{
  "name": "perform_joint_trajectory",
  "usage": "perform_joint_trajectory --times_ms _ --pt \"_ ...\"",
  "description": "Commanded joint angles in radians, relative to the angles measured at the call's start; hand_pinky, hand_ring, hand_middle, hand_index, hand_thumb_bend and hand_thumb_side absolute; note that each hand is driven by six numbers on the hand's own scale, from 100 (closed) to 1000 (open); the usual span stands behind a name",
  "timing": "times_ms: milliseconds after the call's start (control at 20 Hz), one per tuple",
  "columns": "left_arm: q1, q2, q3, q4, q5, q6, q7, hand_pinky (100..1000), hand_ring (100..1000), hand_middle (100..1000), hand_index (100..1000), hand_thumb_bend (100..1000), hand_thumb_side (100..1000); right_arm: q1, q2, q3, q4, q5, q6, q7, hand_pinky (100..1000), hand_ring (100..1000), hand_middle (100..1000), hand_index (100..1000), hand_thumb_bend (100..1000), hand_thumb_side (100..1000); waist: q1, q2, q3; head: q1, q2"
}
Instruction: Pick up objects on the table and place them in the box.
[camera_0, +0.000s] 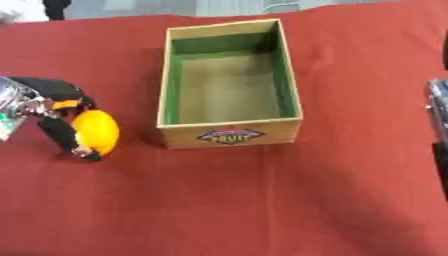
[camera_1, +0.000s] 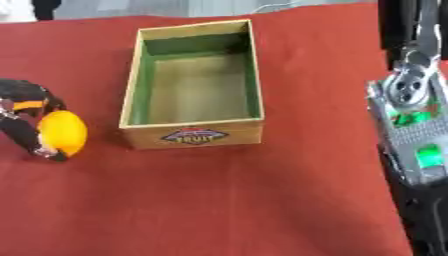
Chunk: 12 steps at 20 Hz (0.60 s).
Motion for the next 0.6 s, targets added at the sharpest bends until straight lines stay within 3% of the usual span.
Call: perform_joint_trajectory --times_ms 50,350,600 --pt "-0.019 0.021 0.013 0.004 -0.017 -0.011 0.010 523 623 634 832 635 538 -0.015 -0.016 -0.007 -0.020 -0.004 -0.002 0.000 781 682 545 848 100 1000 -0.001 -0.017 0.000 0.003 -0.007" --pt "-0.019 0.020 0.025 -0.009 -0.002 0.005 0.062 417 546 578 743 503 447 -0.012 -0.014 -0.009 -0.020 -0.004 0.000 -0.001 782 682 545 849 100 1000 -0.001 -0.019 0.001 0.002 -0.009" --pt "-0.010 0.027 0.041 -0.038 0.073 0.070 0.137 337 486 531 668 399 337 -0.010 -0.014 -0.010 -0.020 -0.005 0.000 -0.001 782 683 545 849 100 1000 -0.002 -0.020 0.002 0.002 -0.008"
